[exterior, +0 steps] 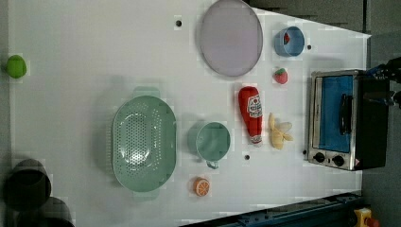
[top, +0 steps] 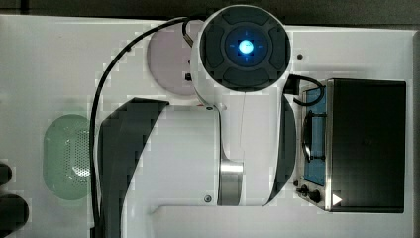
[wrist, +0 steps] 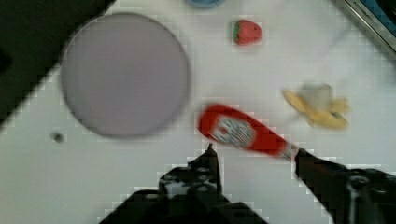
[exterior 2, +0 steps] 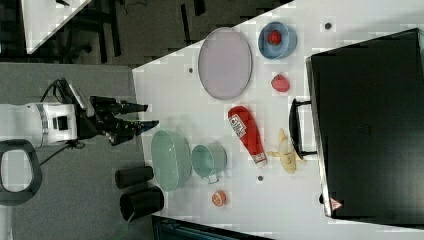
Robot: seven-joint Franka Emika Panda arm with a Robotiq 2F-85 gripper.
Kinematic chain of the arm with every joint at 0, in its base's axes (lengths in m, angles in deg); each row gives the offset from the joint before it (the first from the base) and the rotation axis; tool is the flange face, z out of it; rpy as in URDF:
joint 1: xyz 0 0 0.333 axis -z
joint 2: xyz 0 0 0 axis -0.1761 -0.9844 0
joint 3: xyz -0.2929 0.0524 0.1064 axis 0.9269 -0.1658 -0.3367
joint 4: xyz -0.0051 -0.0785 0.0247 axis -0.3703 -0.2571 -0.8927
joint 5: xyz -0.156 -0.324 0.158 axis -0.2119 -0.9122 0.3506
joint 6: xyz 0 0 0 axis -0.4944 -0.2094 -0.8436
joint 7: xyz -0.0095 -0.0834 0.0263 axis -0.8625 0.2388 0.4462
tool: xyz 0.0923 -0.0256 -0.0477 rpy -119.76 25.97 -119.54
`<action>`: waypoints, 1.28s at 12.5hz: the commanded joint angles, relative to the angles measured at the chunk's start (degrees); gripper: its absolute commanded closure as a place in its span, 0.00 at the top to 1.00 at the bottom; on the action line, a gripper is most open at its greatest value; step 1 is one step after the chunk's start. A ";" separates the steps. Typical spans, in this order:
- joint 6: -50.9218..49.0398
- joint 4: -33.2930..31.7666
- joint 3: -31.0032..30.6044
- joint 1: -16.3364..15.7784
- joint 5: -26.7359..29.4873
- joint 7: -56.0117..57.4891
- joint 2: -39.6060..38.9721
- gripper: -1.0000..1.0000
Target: Pick Ketchup from the table and place it in strainer.
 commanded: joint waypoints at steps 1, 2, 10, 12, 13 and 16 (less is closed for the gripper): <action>-10.02 0.44 -1.79 5.52 2.01 -0.13 7.29 0.79; -9.91 0.35 -1.80 5.52 2.01 -0.13 7.20 0.90; -0.53 -6.89 -2.71 5.29 2.01 28.53 1.72 1.00; 4.27 -9.83 -2.98 5.06 2.00 41.14 -0.08 1.00; 7.14 -11.51 -3.16 4.93 2.00 47.97 -0.80 1.00; 17.94 -17.18 -4.08 4.89 2.00 63.83 -2.79 1.00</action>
